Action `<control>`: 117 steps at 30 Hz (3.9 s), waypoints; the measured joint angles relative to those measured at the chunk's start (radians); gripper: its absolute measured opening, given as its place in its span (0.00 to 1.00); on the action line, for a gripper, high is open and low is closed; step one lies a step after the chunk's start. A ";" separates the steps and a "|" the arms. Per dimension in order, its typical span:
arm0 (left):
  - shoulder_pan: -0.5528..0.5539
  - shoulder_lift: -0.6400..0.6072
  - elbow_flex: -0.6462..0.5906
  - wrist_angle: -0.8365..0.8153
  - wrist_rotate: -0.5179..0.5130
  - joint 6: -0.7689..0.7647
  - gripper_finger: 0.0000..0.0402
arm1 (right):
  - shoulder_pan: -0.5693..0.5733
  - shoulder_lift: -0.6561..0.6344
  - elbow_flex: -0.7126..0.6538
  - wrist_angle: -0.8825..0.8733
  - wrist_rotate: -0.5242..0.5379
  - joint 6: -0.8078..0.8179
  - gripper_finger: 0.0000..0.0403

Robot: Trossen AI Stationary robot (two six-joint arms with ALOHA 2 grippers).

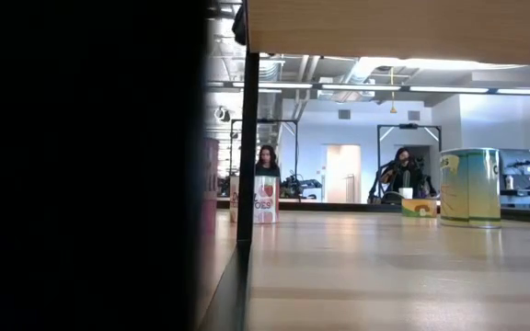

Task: Pick and place cans onto a shelf
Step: Adjust the shelf, then put the canned mixed fruit on the shelf

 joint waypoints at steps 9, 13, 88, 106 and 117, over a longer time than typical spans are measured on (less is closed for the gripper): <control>0.000 0.000 0.000 -0.013 0.000 0.000 0.00 | 0.003 -0.003 0.097 0.047 -0.123 -0.025 0.03; 0.000 0.000 0.000 -0.026 0.001 0.000 0.00 | 0.021 0.008 0.089 0.022 -0.140 -0.032 0.01; 0.000 0.002 0.000 -0.043 -0.003 0.008 0.00 | 0.007 0.039 0.157 -0.252 -0.100 0.006 0.03; 0.000 0.002 0.000 -0.044 -0.002 0.007 0.00 | 0.020 0.038 0.158 -0.293 -0.097 0.036 0.03; 0.000 -0.038 0.000 -0.023 0.032 0.000 0.00 | -0.029 0.040 0.279 -0.173 0.004 -0.026 0.03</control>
